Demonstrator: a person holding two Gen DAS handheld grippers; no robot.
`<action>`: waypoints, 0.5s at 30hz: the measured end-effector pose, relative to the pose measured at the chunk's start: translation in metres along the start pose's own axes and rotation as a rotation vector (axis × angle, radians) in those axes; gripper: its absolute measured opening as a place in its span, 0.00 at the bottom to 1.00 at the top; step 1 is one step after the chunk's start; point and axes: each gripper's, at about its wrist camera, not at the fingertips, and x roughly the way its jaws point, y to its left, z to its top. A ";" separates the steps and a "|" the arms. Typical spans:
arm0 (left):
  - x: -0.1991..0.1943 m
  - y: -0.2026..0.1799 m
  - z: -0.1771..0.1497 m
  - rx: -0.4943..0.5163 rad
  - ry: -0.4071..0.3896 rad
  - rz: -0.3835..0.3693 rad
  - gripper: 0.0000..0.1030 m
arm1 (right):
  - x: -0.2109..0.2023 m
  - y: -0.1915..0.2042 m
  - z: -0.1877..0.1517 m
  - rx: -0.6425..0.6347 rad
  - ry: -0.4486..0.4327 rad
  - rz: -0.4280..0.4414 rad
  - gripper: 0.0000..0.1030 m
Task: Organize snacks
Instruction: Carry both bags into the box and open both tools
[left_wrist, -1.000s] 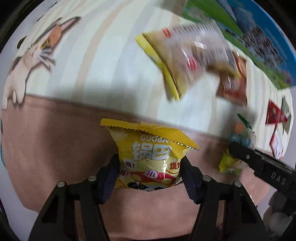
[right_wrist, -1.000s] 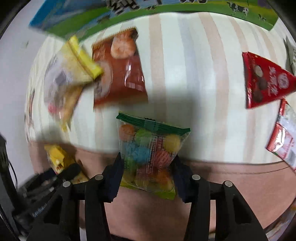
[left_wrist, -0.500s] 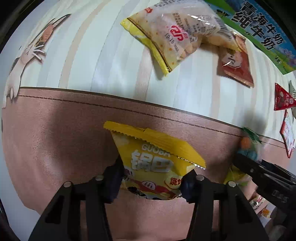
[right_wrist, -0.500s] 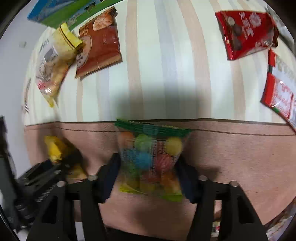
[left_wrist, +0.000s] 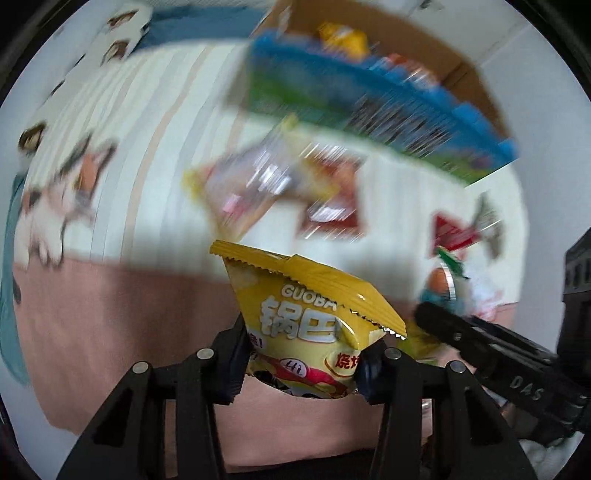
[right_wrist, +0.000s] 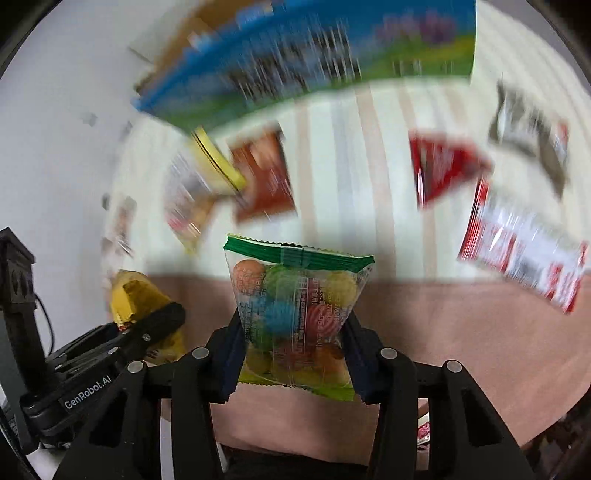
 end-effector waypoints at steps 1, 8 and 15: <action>-0.006 0.003 0.017 0.010 -0.008 -0.017 0.43 | -0.014 0.005 0.010 -0.005 -0.025 0.014 0.49; -0.056 -0.045 0.123 0.115 -0.051 -0.082 0.43 | -0.093 -0.001 0.112 -0.027 -0.185 -0.008 0.49; -0.005 -0.077 0.222 0.093 0.073 -0.092 0.43 | -0.092 -0.027 0.213 -0.008 -0.163 -0.112 0.49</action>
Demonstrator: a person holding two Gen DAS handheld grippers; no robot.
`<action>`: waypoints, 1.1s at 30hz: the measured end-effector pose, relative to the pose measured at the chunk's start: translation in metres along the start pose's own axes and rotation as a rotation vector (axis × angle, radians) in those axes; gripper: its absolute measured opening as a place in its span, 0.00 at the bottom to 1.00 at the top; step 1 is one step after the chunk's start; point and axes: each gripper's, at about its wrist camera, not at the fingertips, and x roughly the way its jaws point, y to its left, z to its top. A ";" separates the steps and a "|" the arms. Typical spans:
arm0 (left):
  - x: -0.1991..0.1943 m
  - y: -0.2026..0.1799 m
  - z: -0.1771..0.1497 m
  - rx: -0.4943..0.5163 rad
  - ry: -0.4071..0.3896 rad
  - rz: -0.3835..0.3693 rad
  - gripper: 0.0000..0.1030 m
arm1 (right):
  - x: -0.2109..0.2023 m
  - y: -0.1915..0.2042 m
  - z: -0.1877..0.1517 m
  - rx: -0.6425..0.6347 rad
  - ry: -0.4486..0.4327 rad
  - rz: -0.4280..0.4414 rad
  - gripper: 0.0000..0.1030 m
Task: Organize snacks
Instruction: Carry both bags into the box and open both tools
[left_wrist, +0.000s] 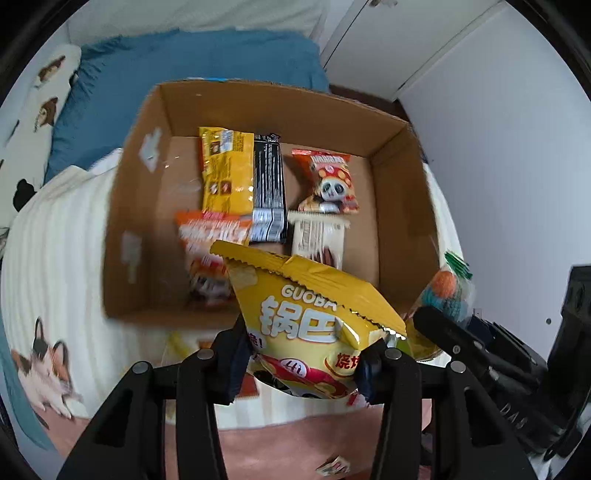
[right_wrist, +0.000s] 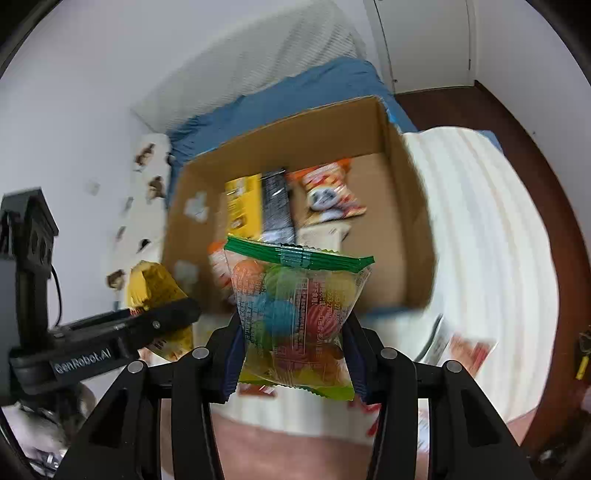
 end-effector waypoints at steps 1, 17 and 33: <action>0.010 -0.002 0.007 -0.002 0.020 0.004 0.43 | 0.006 -0.002 0.011 -0.002 0.011 -0.017 0.49; 0.120 0.016 0.047 -0.034 0.254 0.080 0.59 | 0.088 -0.037 0.045 0.017 0.206 -0.124 0.88; 0.073 0.031 0.039 -0.017 0.122 0.136 0.90 | 0.082 -0.016 0.042 -0.017 0.171 -0.177 0.95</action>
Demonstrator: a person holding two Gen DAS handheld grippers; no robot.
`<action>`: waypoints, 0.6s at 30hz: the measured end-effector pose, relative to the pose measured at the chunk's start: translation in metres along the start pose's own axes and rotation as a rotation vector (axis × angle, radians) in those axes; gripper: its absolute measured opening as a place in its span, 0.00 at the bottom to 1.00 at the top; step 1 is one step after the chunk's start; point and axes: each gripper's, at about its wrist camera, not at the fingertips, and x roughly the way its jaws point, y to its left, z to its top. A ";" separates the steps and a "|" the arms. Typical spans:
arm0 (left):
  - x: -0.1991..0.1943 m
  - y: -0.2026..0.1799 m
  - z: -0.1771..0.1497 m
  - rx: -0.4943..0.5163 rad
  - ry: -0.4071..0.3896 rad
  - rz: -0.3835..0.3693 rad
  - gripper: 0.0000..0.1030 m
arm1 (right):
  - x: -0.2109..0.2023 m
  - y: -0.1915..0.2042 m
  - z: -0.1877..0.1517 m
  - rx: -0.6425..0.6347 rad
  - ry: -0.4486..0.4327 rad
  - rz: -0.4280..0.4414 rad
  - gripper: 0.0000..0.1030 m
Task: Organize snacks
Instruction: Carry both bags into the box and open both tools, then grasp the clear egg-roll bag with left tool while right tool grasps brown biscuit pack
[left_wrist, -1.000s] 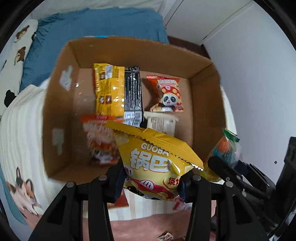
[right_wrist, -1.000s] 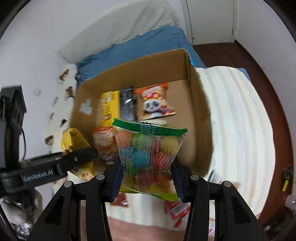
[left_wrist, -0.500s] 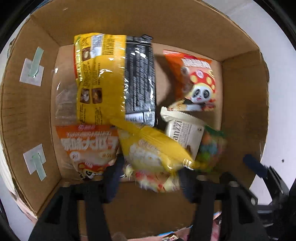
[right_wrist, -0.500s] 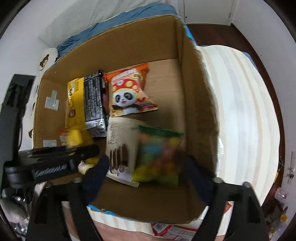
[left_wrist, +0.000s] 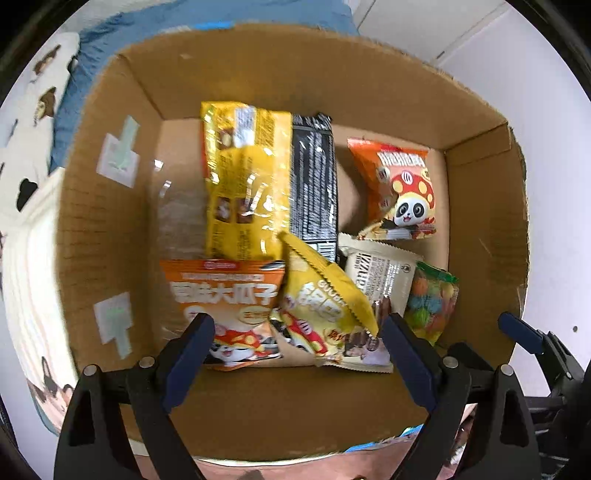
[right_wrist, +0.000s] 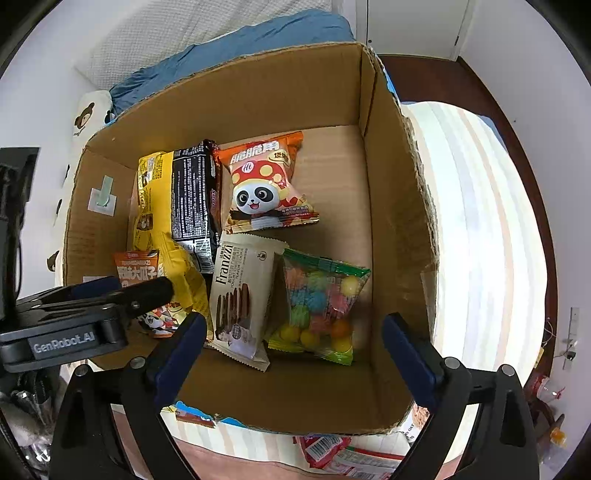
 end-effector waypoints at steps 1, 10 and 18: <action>-0.005 0.001 -0.001 0.003 -0.018 0.006 0.90 | -0.002 0.001 -0.001 -0.003 -0.007 -0.004 0.95; -0.066 0.018 -0.057 0.042 -0.261 0.098 0.90 | -0.038 0.007 -0.031 -0.032 -0.149 -0.006 0.95; -0.096 0.017 -0.103 0.029 -0.400 0.113 0.90 | -0.085 0.020 -0.068 -0.065 -0.300 -0.003 0.95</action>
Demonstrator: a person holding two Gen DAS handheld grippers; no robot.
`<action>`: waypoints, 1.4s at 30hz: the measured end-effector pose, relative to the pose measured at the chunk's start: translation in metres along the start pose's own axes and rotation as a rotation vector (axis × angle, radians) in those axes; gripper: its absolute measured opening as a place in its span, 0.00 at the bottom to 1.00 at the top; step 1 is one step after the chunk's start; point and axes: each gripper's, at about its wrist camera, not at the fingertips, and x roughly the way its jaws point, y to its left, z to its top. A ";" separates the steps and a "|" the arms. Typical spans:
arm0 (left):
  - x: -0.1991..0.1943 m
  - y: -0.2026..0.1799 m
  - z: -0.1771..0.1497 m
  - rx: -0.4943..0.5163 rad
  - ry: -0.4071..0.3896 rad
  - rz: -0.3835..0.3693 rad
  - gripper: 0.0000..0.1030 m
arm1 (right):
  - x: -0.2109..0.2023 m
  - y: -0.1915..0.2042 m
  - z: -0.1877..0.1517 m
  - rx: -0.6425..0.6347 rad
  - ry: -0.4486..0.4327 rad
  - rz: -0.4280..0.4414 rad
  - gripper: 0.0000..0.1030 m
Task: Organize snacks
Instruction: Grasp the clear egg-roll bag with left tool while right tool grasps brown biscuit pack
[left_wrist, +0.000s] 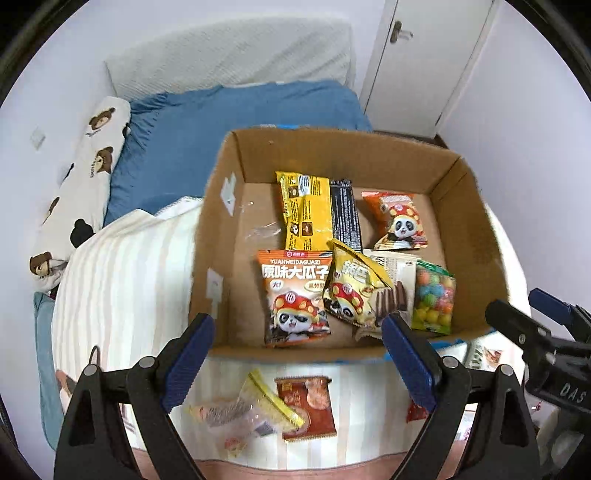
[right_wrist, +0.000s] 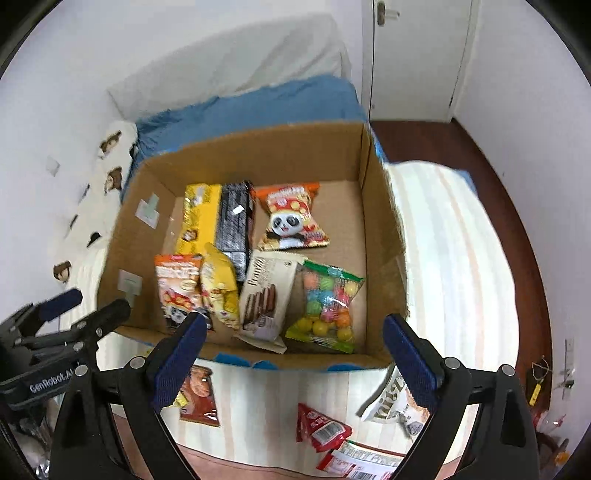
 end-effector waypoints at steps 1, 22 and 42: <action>-0.007 0.000 -0.004 0.002 -0.022 0.002 0.90 | -0.008 0.002 -0.002 -0.001 -0.018 0.005 0.95; 0.033 0.056 -0.129 0.167 0.142 0.174 0.90 | 0.059 0.038 -0.125 0.102 0.233 0.236 0.95; 0.129 0.111 -0.126 -0.168 0.382 0.004 0.51 | 0.142 0.077 -0.133 0.057 0.326 0.219 0.69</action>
